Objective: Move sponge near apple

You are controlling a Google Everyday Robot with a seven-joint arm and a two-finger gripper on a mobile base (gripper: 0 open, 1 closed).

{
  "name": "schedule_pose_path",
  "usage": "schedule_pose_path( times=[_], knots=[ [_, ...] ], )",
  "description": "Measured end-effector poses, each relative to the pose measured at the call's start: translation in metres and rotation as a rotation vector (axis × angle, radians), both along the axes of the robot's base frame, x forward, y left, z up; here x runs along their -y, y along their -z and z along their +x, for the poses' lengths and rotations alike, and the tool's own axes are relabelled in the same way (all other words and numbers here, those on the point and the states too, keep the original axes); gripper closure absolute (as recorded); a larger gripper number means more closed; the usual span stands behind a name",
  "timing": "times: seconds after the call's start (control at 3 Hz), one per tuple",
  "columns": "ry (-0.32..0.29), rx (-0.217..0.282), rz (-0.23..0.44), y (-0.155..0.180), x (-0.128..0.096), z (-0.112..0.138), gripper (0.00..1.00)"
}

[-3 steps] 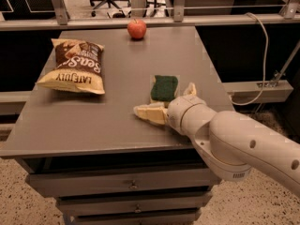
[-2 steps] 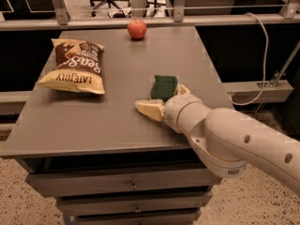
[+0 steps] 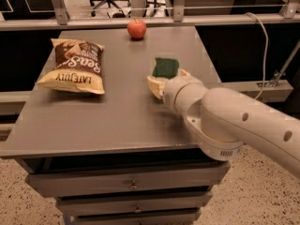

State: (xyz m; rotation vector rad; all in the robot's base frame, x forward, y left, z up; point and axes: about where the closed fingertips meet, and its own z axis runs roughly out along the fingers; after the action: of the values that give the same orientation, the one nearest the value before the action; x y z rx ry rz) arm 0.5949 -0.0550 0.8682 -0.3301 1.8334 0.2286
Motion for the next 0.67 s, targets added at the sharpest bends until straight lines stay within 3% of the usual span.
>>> schedule_pose_path(
  times=[0.33,0.67],
  knots=[
    [0.004,0.048,-0.045,-0.025,0.014,0.014,1.00],
    [-0.082,0.049,-0.064,-0.028,0.002,0.032,1.00]
  ],
)
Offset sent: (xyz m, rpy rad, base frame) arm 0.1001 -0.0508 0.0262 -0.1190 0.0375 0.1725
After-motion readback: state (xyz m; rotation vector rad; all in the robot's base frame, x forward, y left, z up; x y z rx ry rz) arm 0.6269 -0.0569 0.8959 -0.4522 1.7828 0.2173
